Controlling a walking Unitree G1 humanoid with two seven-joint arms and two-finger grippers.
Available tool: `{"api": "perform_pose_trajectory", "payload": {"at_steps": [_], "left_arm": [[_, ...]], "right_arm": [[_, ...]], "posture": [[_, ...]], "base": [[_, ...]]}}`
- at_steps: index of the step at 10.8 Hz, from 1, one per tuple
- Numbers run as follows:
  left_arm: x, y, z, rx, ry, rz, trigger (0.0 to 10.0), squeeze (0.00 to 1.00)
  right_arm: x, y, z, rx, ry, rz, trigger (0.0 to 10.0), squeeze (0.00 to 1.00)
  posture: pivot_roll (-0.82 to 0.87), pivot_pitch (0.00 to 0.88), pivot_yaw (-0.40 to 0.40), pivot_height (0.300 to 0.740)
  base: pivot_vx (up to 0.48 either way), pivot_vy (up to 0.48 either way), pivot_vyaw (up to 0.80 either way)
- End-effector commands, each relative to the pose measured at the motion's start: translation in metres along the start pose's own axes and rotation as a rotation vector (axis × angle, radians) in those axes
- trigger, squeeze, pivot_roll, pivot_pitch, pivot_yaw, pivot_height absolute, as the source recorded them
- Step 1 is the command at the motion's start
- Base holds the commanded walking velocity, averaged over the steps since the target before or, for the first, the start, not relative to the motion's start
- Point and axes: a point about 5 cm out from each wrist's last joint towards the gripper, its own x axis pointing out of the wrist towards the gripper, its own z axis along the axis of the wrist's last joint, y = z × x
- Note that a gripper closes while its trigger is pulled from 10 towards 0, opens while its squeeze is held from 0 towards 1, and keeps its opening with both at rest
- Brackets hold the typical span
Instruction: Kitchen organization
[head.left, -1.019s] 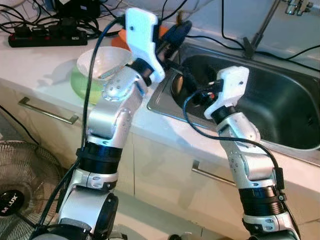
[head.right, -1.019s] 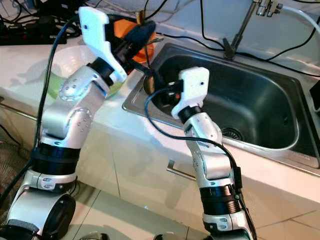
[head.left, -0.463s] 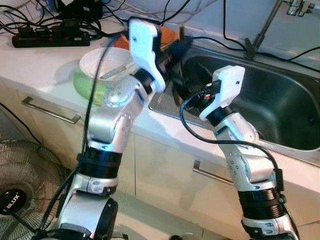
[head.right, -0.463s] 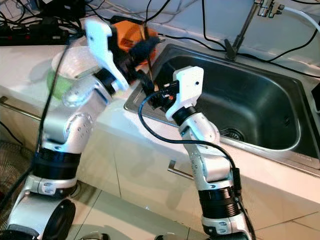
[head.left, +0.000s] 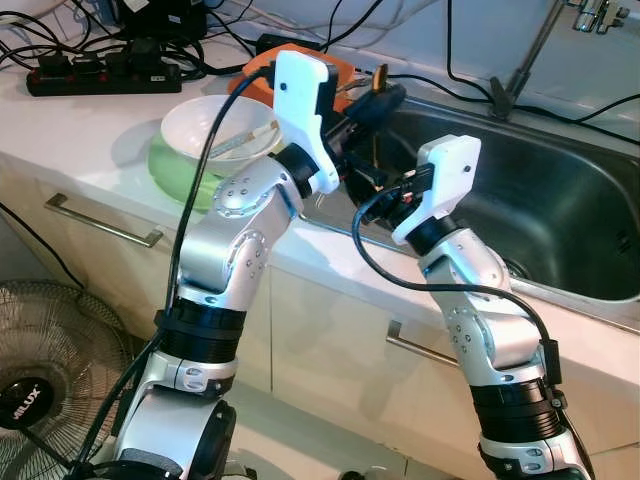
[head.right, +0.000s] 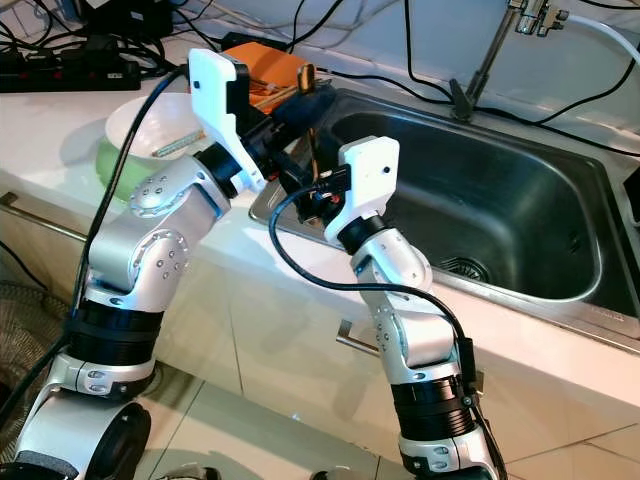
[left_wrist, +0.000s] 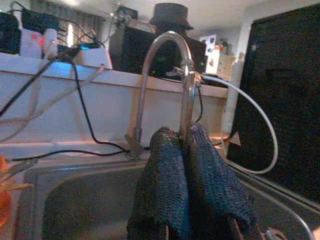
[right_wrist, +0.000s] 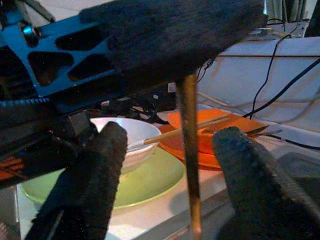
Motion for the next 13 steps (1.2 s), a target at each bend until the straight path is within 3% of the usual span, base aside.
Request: {"api": "perform_pose_trajectory", "payload": {"at_steps": [1, 13], "left_arm": [[0.0022, -0.0079, 0.0010, -0.005, -0.002, -0.042, 10.0, 0.00], [0.0021, -0.0082, 0.0016, 0.040, 0.014, -0.041, 10.0, 0.00]], "right_arm": [[-0.0026, 0.0005, -0.0058, 0.001, 0.026, 0.001, 0.0, 0.00], [-0.0033, -0.0047, -0.0118, -0.022, 0.052, -0.035, 0.0, 0.00]], "posture": [[-0.08, 0.036, -0.055, 0.740], [-0.07, 0.057, -0.059, 0.740]], "base": [[0.000, 0.000, 0.00], [0.000, 0.000, 0.00]]}}
